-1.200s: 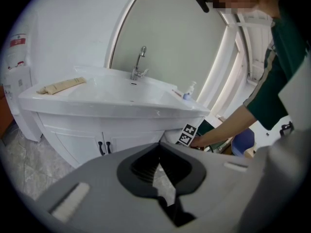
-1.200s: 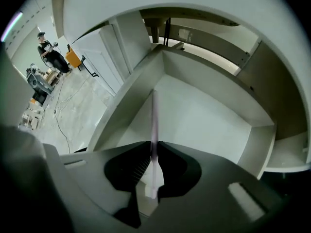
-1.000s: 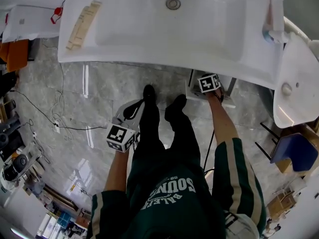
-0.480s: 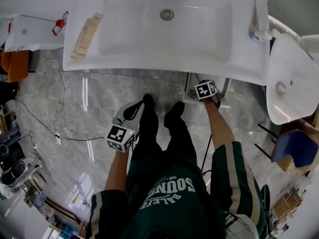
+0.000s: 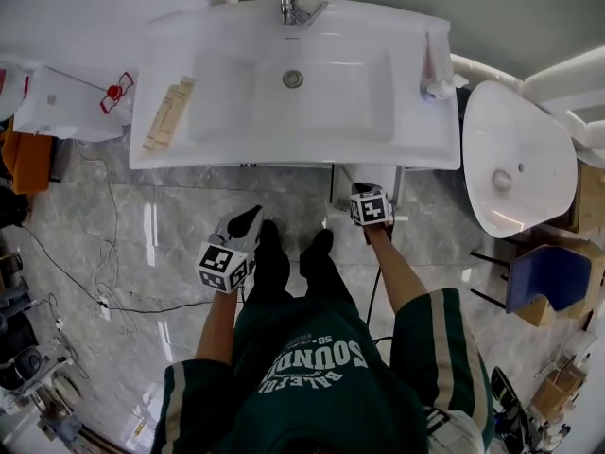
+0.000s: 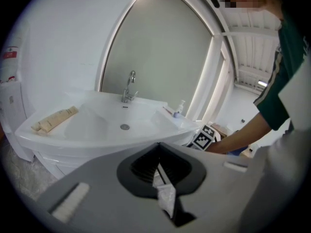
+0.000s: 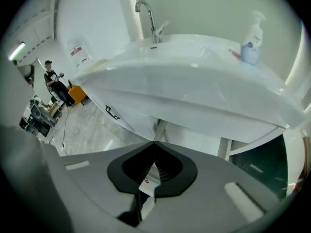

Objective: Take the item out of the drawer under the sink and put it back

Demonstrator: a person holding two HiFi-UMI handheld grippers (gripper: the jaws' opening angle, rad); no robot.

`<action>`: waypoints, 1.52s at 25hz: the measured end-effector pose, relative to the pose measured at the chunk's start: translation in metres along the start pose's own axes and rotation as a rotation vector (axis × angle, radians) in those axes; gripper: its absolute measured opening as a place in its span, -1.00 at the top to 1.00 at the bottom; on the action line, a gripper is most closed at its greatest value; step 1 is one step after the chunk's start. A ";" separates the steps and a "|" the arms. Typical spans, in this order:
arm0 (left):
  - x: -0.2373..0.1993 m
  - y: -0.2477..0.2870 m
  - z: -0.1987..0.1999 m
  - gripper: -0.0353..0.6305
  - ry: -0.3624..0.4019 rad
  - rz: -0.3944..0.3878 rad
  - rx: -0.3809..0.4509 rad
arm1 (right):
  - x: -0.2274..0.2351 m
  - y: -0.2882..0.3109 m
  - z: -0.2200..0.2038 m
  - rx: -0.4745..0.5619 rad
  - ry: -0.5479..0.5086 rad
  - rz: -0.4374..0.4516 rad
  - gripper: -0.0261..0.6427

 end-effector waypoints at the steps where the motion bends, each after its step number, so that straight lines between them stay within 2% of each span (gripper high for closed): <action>1: -0.001 -0.001 0.004 0.74 0.003 -0.003 0.008 | -0.007 -0.009 0.005 0.025 0.007 0.006 0.92; 9: -0.013 -0.008 0.049 0.74 0.072 -0.036 0.080 | -0.070 -0.079 0.045 0.231 0.009 0.074 0.92; 12: -0.017 -0.010 0.066 0.74 0.089 -0.051 0.115 | -0.100 -0.102 0.064 0.321 -0.034 0.105 0.92; 19: -0.028 -0.018 0.103 0.74 0.136 -0.077 0.191 | -0.147 -0.162 0.128 0.550 -0.132 0.117 0.92; 27: -0.044 -0.038 0.153 0.74 0.190 -0.083 0.304 | -0.184 -0.226 0.188 0.789 -0.244 0.090 0.92; 31: -0.052 -0.045 0.164 0.74 0.195 -0.084 0.339 | -0.198 -0.243 0.202 0.860 -0.264 0.077 0.92; 38: -0.061 -0.050 0.167 0.74 0.190 -0.095 0.347 | -0.211 -0.241 0.203 0.882 -0.261 0.074 0.92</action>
Point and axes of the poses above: the fingertips, and each gripper's own axes: y forward along the fingers, x to its right, z out of its top, the point moved 5 cm from there along -y, backward along the fingers, and after that the axes turned 9 degrees about z, right-handed, at the moved point
